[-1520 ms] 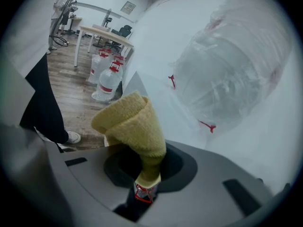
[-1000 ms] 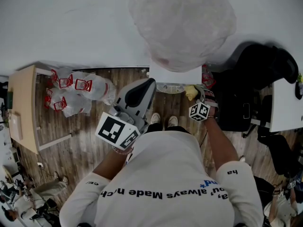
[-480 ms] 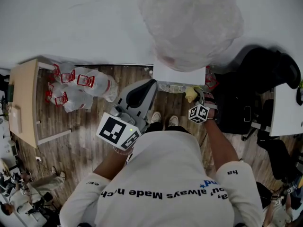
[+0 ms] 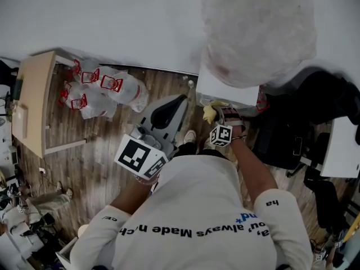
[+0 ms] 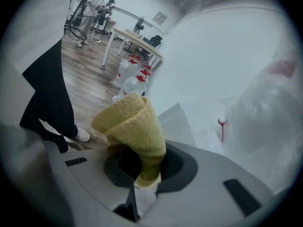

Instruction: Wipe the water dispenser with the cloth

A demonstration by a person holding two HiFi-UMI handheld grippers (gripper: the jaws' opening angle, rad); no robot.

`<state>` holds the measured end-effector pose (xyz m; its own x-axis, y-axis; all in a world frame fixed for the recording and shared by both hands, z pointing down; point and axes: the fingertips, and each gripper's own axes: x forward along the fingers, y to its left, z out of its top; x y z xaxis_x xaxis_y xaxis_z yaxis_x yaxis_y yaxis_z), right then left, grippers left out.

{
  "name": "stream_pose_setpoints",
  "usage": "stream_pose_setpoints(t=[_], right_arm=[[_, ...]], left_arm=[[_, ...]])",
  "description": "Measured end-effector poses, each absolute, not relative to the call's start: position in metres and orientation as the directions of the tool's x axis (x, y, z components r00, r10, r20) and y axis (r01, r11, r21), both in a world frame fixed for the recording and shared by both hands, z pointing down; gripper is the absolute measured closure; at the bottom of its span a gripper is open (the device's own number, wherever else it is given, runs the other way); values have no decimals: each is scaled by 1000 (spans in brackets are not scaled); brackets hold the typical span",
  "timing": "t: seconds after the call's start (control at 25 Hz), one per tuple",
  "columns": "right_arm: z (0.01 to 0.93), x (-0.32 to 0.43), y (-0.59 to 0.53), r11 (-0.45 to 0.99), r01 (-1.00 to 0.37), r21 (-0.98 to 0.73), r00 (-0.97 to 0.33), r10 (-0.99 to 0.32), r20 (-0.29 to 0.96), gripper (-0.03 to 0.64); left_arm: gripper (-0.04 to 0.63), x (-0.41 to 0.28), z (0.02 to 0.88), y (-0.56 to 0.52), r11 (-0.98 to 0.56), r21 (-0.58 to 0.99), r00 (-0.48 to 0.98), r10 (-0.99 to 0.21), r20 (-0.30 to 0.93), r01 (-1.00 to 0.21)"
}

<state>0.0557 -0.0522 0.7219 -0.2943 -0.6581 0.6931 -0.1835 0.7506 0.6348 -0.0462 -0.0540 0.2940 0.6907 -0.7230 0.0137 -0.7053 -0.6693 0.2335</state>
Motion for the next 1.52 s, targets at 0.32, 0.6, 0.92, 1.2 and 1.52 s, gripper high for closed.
stream_pose_setpoints(t=[0.32, 0.6, 0.92, 1.2, 1.52], right_arm=[[724, -22, -70, 744, -24, 668, -351, -632, 691, 557], [728, -52, -80, 705, 147, 694, -345, -621, 704, 555], [728, -32, -93, 685, 157, 711, -271, -662, 698, 555], [724, -14, -89, 680, 134, 721, -274, -674, 686, 555], [724, 23, -83, 683, 117, 721, -230, -688, 689, 555]], left_arm=[[575, -86, 297, -56, -612, 237, 634, -773, 24, -755], [575, -115, 300, -57, -573, 239, 596, -802, 31, -784], [575, -120, 301, -63, -586, 246, 611, -791, 29, -772], [575, -103, 298, -70, -626, 247, 651, -759, 23, -739], [575, -79, 298, -71, -664, 249, 689, -725, 19, -705]])
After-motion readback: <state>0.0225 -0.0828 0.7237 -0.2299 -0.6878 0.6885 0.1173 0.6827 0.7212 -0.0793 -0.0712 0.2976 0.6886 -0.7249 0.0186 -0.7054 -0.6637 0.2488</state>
